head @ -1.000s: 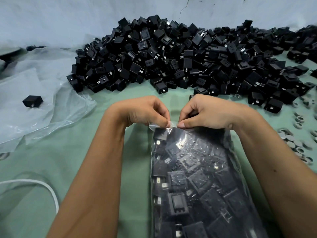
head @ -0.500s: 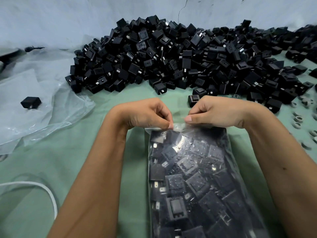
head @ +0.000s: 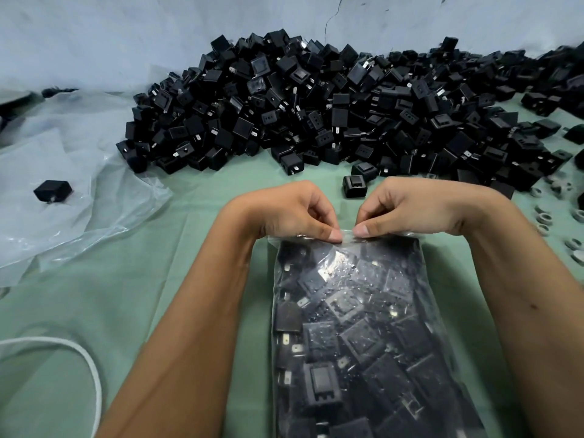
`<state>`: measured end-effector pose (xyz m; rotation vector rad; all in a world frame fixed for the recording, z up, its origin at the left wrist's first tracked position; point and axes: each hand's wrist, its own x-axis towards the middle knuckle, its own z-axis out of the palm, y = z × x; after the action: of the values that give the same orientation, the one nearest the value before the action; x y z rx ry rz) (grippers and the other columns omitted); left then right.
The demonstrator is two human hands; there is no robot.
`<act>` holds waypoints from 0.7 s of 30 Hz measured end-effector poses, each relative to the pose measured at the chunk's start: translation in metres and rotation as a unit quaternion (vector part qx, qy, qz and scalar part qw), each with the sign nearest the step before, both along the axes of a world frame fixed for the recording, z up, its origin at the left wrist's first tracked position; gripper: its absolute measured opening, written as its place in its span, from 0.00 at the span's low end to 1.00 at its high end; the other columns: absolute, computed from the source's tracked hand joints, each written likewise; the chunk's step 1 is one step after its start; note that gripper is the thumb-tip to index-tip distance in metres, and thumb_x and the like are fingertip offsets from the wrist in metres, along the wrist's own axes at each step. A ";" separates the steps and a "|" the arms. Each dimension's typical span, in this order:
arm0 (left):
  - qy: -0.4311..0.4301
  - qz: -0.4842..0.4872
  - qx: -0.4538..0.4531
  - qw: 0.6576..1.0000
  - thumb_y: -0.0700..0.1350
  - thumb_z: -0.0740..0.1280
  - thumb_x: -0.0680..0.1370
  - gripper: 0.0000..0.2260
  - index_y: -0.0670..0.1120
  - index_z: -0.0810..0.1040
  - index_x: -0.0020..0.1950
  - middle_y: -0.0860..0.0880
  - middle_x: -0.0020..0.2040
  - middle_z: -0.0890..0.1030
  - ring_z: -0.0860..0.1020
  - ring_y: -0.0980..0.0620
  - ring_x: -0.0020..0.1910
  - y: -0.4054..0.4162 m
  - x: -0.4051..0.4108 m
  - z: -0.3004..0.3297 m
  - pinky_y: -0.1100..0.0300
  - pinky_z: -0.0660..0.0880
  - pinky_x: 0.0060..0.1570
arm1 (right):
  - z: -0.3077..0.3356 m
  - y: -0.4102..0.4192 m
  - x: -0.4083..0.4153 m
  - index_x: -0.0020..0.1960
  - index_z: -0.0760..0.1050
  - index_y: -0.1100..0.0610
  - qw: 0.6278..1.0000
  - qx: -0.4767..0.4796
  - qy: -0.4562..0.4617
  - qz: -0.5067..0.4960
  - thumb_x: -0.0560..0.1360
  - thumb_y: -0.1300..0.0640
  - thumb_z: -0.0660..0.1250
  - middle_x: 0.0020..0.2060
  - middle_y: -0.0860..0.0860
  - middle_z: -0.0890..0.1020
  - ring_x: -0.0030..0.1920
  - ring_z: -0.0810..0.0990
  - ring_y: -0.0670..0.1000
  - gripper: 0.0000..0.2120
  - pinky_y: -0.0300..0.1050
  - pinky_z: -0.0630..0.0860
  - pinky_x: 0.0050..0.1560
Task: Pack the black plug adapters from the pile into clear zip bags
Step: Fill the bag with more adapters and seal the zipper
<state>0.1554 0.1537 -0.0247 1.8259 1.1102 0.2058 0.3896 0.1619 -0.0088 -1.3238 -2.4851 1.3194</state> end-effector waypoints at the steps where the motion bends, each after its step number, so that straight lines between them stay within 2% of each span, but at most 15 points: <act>1: -0.007 0.000 -0.001 1.000 0.44 0.76 0.76 0.03 0.45 0.88 0.47 0.46 0.42 0.87 0.81 0.55 0.40 0.000 -0.001 0.000 0.59 0.77 0.47 | -0.001 0.000 -0.001 0.44 0.87 0.51 1.000 -0.003 0.009 0.003 0.76 0.46 0.74 0.38 0.51 0.87 0.38 0.80 0.45 0.09 0.49 0.76 0.46; 4: -0.016 0.011 0.001 1.000 0.44 0.76 0.77 0.05 0.43 0.88 0.48 0.44 0.43 0.87 0.81 0.53 0.41 0.000 -0.001 -0.002 0.55 0.77 0.50 | -0.003 0.000 -0.005 0.42 0.87 0.51 0.999 -0.001 0.032 0.006 0.76 0.48 0.75 0.34 0.54 0.83 0.35 0.75 0.46 0.08 0.46 0.71 0.42; 7: -0.005 0.018 0.009 1.000 0.51 0.76 0.74 0.10 0.43 0.88 0.46 0.47 0.38 0.84 0.77 0.55 0.38 0.000 0.003 -0.001 0.59 0.74 0.44 | -0.005 0.002 -0.010 0.39 0.86 0.47 1.000 0.019 0.018 0.015 0.77 0.48 0.75 0.28 0.46 0.78 0.30 0.71 0.42 0.08 0.36 0.68 0.36; 9: -0.003 0.011 0.011 1.000 0.48 0.76 0.75 0.08 0.43 0.88 0.47 0.48 0.38 0.85 0.77 0.57 0.37 -0.001 0.006 -0.001 0.63 0.73 0.43 | -0.006 0.003 -0.012 0.37 0.86 0.45 0.999 0.027 0.018 0.021 0.77 0.51 0.75 0.26 0.43 0.78 0.28 0.71 0.40 0.09 0.29 0.66 0.31; 12: -0.007 0.011 0.009 1.000 0.43 0.75 0.77 0.06 0.41 0.88 0.49 0.47 0.40 0.86 0.78 0.56 0.38 -0.001 0.005 -0.001 0.63 0.74 0.44 | -0.007 0.004 -0.013 0.39 0.86 0.49 0.999 0.033 0.020 0.033 0.77 0.53 0.75 0.27 0.43 0.79 0.28 0.72 0.39 0.08 0.30 0.67 0.31; 16: 0.001 0.018 0.014 1.000 0.43 0.75 0.77 0.04 0.43 0.88 0.48 0.49 0.40 0.86 0.79 0.57 0.39 -0.001 0.002 0.000 0.63 0.75 0.45 | -0.008 0.004 -0.014 0.40 0.85 0.49 0.997 0.060 0.014 0.048 0.78 0.53 0.74 0.28 0.42 0.80 0.29 0.74 0.39 0.07 0.31 0.69 0.33; 21: 0.035 0.020 0.006 0.999 0.44 0.76 0.77 0.03 0.47 0.89 0.48 0.47 0.44 0.88 0.83 0.54 0.44 -0.003 -0.004 0.006 0.50 0.80 0.58 | -0.010 0.005 -0.014 0.40 0.83 0.49 0.996 0.072 0.011 0.051 0.79 0.52 0.73 0.27 0.42 0.79 0.29 0.73 0.39 0.09 0.32 0.68 0.32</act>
<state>0.1515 0.1511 -0.0191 1.8352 1.1986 0.1738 0.3752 0.1665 -0.0184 -1.1617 -2.6086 1.1397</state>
